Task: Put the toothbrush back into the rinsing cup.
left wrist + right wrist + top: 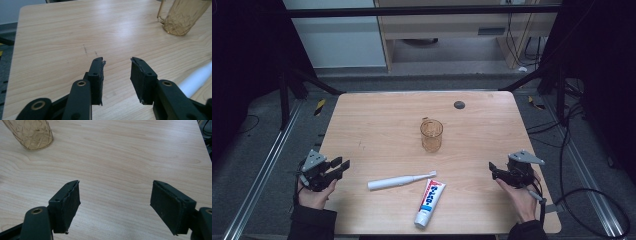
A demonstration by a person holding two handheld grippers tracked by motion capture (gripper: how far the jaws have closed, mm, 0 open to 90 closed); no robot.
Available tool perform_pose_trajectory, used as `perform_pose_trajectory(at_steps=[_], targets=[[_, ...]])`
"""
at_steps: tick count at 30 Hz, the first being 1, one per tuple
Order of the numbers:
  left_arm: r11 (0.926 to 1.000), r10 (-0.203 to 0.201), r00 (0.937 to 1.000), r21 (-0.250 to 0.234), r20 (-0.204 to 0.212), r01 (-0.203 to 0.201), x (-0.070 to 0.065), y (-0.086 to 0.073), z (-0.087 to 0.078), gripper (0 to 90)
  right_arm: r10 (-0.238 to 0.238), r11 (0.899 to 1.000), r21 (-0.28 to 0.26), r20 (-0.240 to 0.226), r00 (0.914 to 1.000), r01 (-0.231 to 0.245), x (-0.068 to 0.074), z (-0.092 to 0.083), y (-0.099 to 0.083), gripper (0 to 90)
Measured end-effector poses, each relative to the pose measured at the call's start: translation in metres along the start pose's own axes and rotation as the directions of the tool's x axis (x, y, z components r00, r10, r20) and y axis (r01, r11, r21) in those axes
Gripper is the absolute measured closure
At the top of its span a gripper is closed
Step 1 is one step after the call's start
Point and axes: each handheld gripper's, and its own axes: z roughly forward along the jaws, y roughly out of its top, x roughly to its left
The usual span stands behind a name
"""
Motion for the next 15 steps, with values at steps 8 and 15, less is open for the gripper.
perform_pose_trajectory(at_steps=[8,15], targets=[[0.9971,0.047,0.9973,0.057,0.056,-0.051,-0.014,0.002,0.007,66.4,-0.001,1.000,0.011,-0.012,0.9999,0.001,-0.001,-0.001,-0.005,24.8],[0.9888,0.074,0.9943,0.123,0.077,-0.084,-0.022,0.002,0.014,78.5,-0.022,0.999,0.026,-0.043,0.9988,0.023,0.008,0.002,-0.005,26.3]])
